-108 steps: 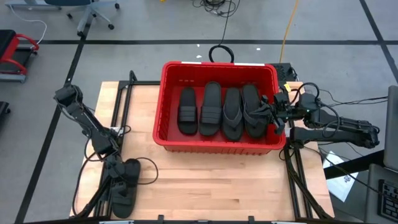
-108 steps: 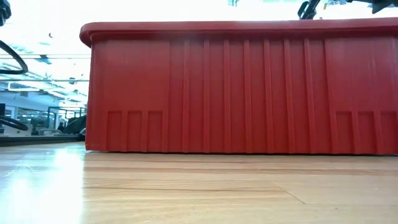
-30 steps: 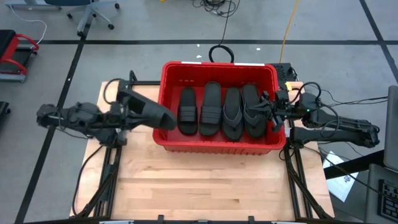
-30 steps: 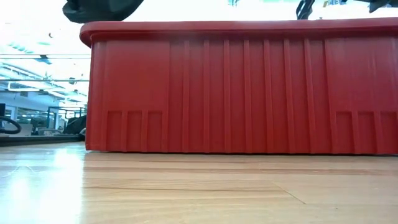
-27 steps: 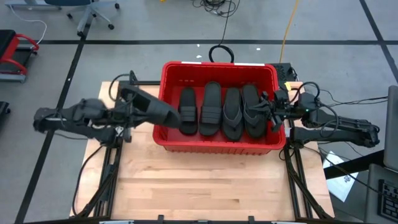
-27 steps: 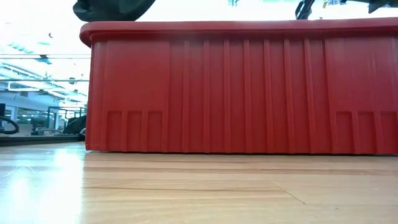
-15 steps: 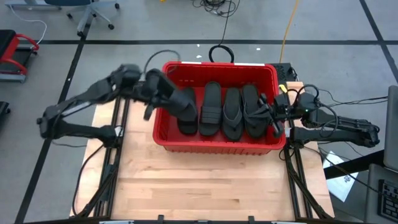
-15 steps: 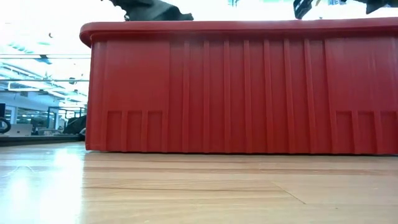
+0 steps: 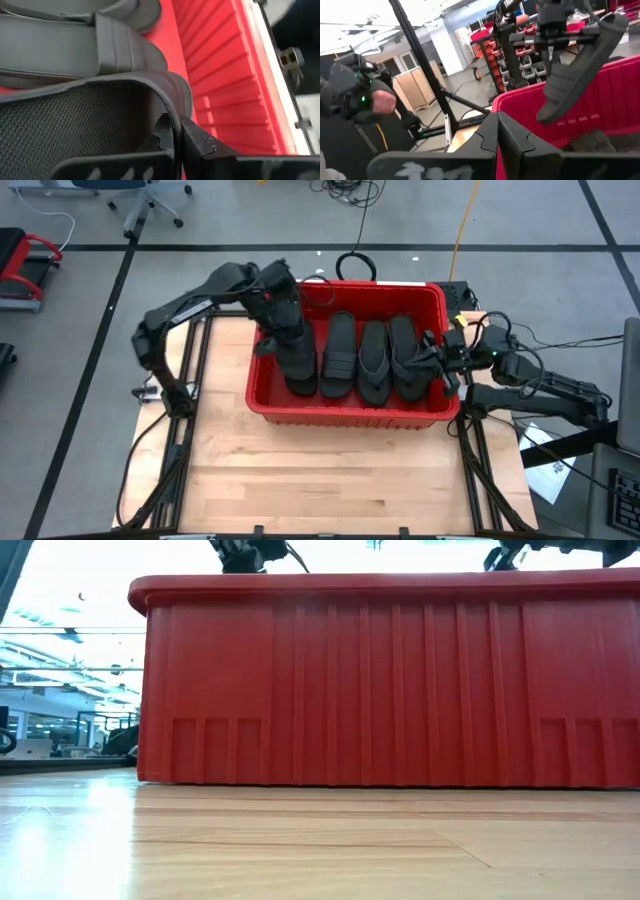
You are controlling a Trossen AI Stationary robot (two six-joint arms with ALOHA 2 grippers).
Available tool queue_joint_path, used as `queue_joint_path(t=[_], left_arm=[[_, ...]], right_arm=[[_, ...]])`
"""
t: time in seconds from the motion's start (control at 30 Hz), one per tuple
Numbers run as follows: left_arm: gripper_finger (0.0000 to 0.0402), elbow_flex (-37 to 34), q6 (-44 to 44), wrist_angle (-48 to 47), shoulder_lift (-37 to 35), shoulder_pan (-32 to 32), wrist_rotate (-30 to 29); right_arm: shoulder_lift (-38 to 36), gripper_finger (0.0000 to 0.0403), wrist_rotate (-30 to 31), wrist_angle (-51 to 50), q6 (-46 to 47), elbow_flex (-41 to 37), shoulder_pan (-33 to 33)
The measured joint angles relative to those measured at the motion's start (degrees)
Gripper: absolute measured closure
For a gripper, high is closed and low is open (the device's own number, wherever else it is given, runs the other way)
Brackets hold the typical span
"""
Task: Pick and place slides into bin
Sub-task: Stack the black slipper on top of the black slipper
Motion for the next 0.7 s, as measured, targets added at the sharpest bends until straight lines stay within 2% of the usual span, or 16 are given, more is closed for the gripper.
queue_joint_path(t=[0.1, 0.4, 0.53, 0.7], left_arm=[[0.0401, 3.24, 4.89, -4.38, 3.54, 0.56, 0.71], [0.0401, 2.98, 10.33, -5.35, 7.32, 2.57, 0.91], [0.0401, 2.98, 13.38, -5.32, 7.24, 3.05, 1.91], [0.04, 2.96, 14.81, -6.1, 7.24, 4.32, 2.13]], right_arm=[[0.09, 0.0403, 0.01, 1.4, -0.48, 0.0, -0.62], [0.13, 0.0392, -0.58, 3.45, 0.2, 0.0, -0.56], [0.13, 0.0353, 1.94, 3.53, 1.84, 0.0, -0.56], [0.47, 0.0282, 3.37, 3.47, 3.16, 0.0, -0.54]])
